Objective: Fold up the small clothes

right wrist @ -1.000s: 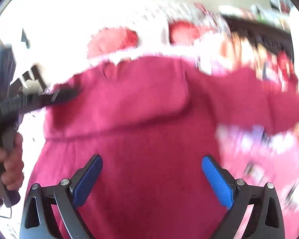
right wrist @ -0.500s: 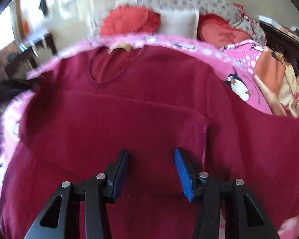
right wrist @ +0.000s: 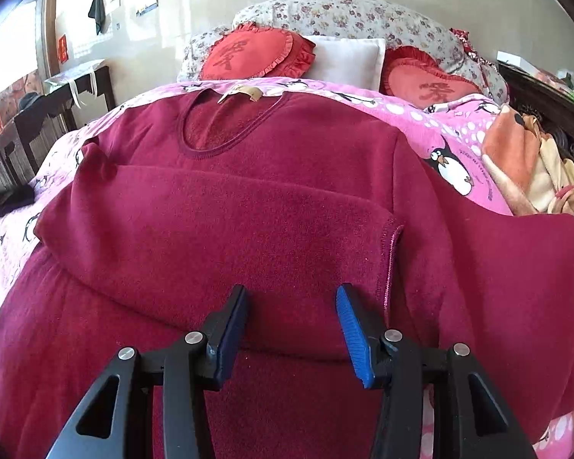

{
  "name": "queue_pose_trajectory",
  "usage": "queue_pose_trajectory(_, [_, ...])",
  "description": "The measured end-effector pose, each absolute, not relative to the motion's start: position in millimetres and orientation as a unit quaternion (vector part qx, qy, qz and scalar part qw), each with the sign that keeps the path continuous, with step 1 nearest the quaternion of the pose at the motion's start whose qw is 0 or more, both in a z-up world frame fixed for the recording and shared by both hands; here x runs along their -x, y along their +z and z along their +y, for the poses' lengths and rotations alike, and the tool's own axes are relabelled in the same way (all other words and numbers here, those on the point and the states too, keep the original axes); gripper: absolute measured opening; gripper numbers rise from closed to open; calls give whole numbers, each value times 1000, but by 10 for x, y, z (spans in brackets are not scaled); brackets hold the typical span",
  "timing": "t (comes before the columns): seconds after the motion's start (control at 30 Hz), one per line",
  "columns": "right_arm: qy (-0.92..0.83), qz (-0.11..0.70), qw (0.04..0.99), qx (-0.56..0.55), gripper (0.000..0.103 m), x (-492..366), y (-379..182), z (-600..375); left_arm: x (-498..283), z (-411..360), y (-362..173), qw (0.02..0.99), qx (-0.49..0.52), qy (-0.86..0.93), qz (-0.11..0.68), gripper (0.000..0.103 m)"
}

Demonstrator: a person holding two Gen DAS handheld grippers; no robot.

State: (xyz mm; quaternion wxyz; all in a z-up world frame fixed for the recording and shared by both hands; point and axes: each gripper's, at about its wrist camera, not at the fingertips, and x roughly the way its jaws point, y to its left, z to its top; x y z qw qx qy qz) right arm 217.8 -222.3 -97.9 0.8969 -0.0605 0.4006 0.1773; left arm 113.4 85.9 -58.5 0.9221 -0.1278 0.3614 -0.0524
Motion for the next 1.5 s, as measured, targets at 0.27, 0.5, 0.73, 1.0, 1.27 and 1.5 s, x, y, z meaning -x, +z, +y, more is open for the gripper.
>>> queue_pose_trajectory(0.27, [119, 432, 893, 34, 49, -1945, -550, -2050, -739, 631, -1035, 907, 109, -63, 401, 62])
queue_pose_trajectory(0.5, [101, 446, 888, 58, 69, -1064, -789, -1829, -743, 609, -1080, 903, 117, -61, 408, 63])
queue_pose_trajectory(0.73, [66, 463, 883, 42, 95, -1104, -1005, -1898, -720, 619, -1094, 902, 126, -68, 406, 65])
queue_pose_trajectory(1.0, [62, 457, 886, 42, 98, -1102, -1026, -1896, -722, 672, -1109, 900, 139, -76, 406, 67])
queue_pose_trajectory(1.27, [61, 458, 886, 39, 100, -1103, -1036, -1901, -738, 665, -1112, 900, 136, -79, 406, 69])
queue_pose_trajectory(1.5, [62, 457, 886, 37, 101, -1100, -1036, -1903, -761, 677, -1112, 899, 142, -82, 405, 69])
